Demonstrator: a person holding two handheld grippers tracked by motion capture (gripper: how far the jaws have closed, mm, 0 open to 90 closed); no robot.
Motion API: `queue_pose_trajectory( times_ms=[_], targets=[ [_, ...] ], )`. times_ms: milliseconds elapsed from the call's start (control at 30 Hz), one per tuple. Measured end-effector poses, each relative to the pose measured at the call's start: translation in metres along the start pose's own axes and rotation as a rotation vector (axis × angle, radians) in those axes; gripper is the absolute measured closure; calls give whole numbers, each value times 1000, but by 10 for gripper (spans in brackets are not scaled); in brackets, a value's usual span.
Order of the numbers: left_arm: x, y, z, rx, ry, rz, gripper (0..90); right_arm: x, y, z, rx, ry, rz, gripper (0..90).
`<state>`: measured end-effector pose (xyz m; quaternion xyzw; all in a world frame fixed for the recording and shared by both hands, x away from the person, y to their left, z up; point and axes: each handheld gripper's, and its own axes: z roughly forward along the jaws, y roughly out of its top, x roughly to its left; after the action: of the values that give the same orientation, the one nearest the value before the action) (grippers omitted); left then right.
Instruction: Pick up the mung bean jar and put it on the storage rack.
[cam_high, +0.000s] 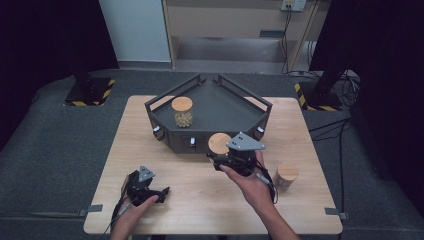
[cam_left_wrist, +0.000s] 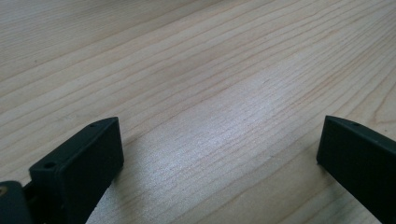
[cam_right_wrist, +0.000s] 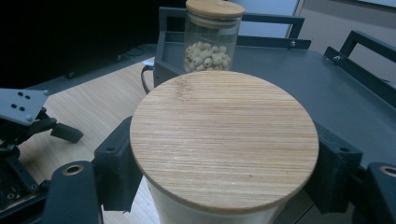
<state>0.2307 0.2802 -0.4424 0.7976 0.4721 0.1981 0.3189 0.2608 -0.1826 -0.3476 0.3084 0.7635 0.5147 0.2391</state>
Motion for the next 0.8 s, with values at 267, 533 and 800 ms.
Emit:
queue_pose_trajectory(
  times_ms=[267, 533, 800],
  targets=[
    [0, 0, 0, 0, -1, 0, 0, -2, 10, 4, 1, -19, 8, 254],
    [2, 1, 1, -1, -6, 4, 0, -4, 24, 8, -7, -33, 8, 254],
    [1, 1, 1, -1, -5, 4, 0, -5, 33, 17, -14, -32, 7, 254]
  ],
)
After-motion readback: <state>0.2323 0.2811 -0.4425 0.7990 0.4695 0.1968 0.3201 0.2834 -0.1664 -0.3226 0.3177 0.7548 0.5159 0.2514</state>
